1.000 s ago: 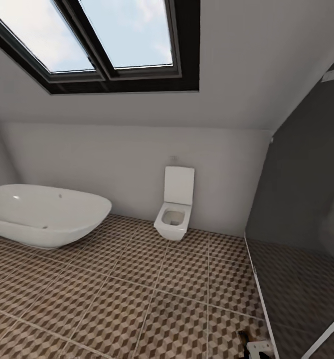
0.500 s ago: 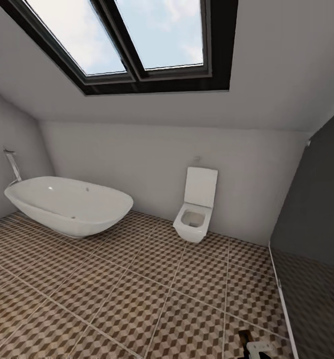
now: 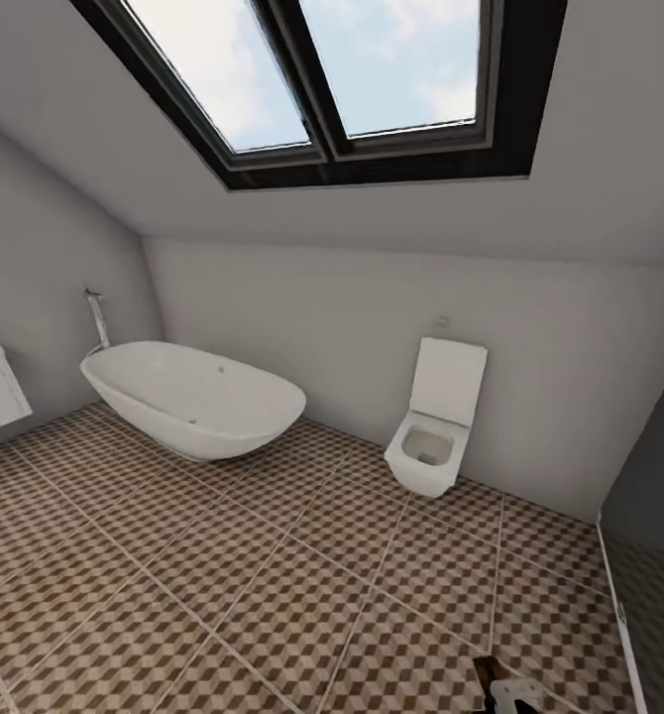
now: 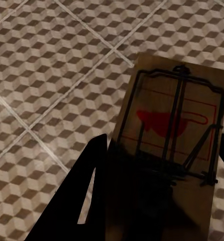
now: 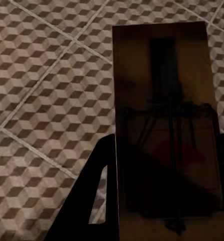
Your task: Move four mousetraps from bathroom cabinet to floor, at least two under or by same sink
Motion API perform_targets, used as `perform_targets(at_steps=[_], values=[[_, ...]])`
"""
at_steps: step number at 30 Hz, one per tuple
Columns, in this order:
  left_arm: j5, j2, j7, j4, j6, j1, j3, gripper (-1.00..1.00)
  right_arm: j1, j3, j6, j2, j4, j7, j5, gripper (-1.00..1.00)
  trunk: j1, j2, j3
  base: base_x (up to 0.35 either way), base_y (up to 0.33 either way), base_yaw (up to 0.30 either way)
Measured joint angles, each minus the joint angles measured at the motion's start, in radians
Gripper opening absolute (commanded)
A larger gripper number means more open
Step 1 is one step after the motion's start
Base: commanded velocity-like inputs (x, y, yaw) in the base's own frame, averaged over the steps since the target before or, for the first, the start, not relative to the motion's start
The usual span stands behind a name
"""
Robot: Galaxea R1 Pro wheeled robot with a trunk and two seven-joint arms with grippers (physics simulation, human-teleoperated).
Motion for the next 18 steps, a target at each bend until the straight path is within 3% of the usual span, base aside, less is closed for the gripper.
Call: perform_targets(at_steps=[18], values=[[0.000,0.000,0.000,0.000,0.002,0.000,0.000,-1.00,0.000,0.000,0.000,0.000,0.000,0.000,0.000,-1.00,0.000,0.000,0.000,0.325,0.000,0.300]])
